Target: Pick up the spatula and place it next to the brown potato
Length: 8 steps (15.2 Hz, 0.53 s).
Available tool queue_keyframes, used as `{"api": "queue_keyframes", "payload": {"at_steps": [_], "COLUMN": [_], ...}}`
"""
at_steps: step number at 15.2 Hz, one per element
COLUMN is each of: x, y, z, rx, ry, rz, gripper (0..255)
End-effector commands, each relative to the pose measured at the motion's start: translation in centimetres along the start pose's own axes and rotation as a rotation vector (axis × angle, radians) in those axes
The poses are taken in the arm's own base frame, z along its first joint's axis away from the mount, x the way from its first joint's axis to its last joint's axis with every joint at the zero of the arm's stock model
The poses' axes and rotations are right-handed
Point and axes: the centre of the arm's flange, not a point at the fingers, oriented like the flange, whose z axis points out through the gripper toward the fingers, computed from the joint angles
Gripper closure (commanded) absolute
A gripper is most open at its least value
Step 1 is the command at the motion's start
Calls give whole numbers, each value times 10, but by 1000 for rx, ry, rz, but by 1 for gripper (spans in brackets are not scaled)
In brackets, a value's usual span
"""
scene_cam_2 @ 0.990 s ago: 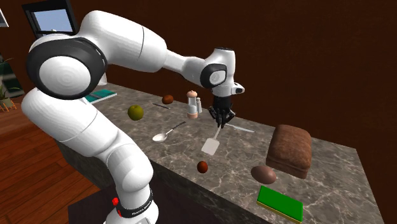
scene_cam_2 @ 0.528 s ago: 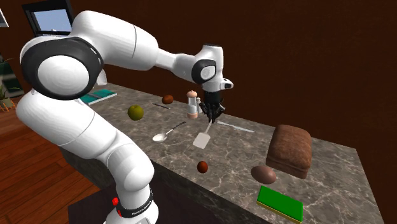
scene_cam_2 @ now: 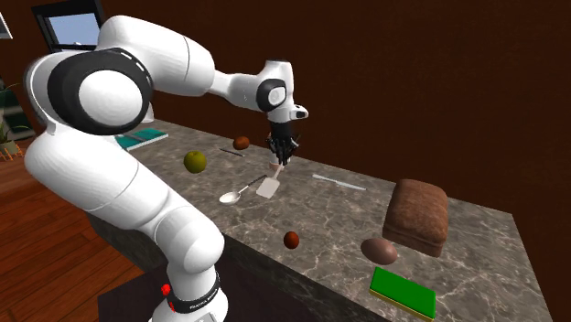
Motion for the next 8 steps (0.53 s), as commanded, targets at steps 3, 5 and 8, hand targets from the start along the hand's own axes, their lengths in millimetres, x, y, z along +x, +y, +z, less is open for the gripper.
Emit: {"api": "queue_keyframes", "payload": {"at_steps": [3, 5, 8], "x": [11, 16, 23], "y": [-52, -78, -117], "z": [2, 2, 2], "rx": [1, 1, 1], "ry": [0, 0, 0], "rz": [2, 2, 2], "gripper": [255, 255, 255]}}
